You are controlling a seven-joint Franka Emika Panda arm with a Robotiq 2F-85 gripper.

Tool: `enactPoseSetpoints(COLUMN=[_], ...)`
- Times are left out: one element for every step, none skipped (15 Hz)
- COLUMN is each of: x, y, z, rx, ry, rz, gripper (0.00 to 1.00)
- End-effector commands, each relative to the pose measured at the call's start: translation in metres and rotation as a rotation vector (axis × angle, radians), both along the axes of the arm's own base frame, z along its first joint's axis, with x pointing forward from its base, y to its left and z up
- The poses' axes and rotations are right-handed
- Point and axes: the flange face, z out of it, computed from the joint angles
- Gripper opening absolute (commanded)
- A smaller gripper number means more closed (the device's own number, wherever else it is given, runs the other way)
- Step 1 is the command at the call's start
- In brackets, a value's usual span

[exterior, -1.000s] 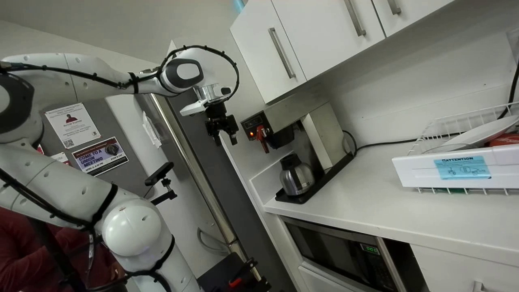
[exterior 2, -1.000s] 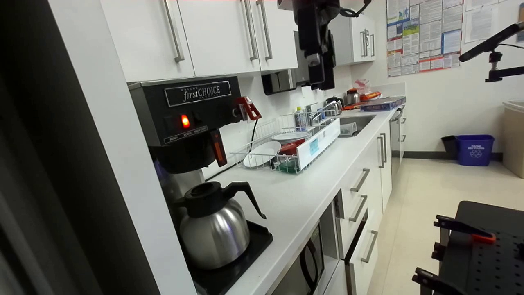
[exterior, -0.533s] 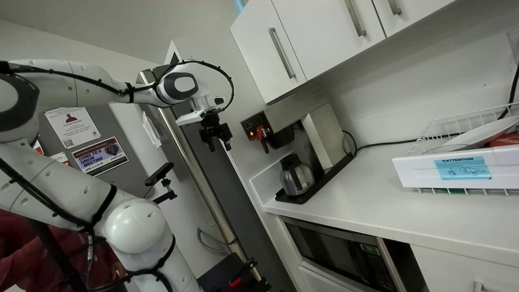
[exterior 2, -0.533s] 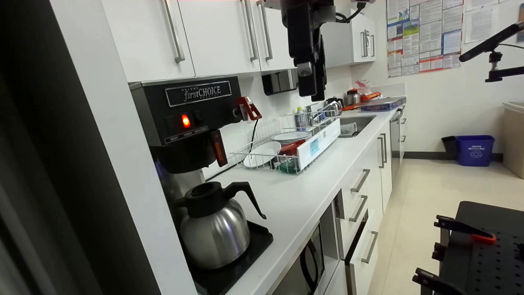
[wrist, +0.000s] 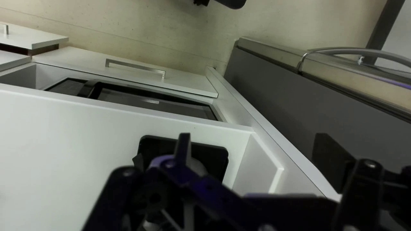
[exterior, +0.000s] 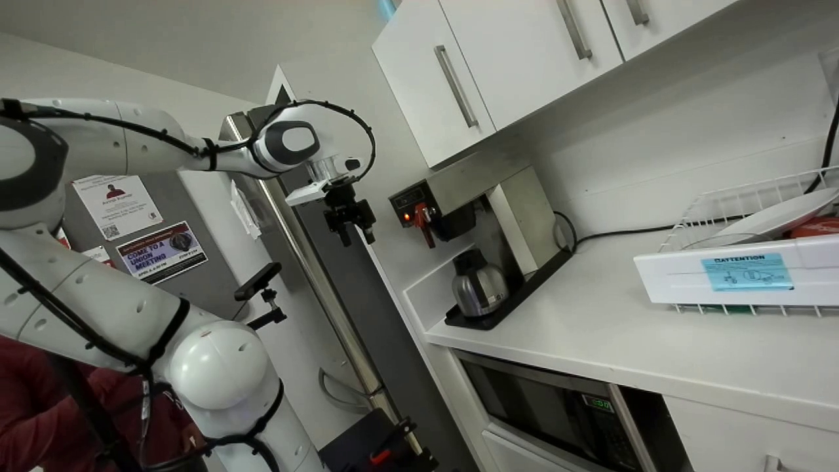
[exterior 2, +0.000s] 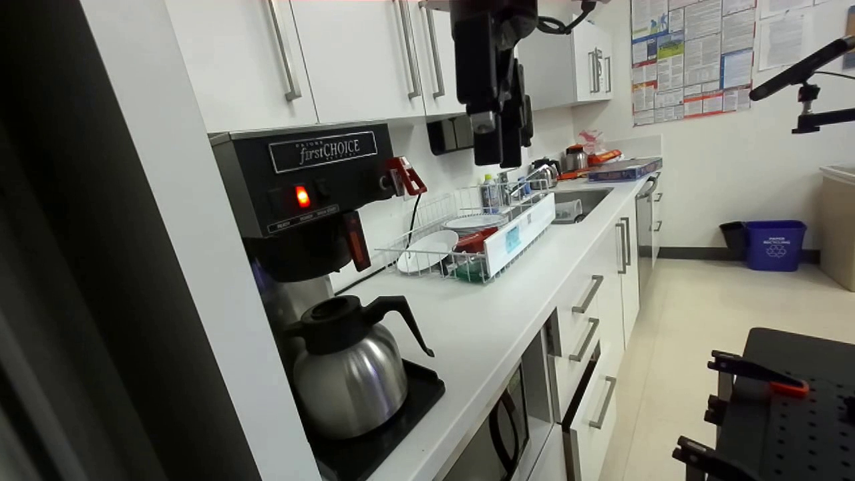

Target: Turn off the switch on the coffee maker

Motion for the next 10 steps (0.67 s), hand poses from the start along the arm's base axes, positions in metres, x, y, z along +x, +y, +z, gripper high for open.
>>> enactPoseSetpoints(x=[-0.002, 0.0, 0.001, 0.003, 0.006, 0.008, 0.012, 0.015, 0.02, 0.023], y=[0.029, 0.036, 0.042, 0.048, 0.052, 0.056, 0.059, 0.061, 0.062, 0.064], z=[-0.002, -0.001, 0.0, 0.001, 0.001, 0.002, 0.003, 0.004, 0.004, 0.003], rx=[-0.005, 0.006, 0.02, 0.036, 0.05, 0.064, 0.075, 0.084, 0.089, 0.095], ry=[-0.086, -0.122, -0.149, -0.178, -0.212, -0.244, -0.283, -0.316, -0.357, -0.391], rz=[-0.076, -0.106, -0.128, -0.151, -0.16, -0.173, -0.191, -0.203, -0.213, -0.219], gripper=[0.71, 0.68, 0.6, 0.53, 0.44, 0.37, 0.28, 0.22, 0.13, 0.06])
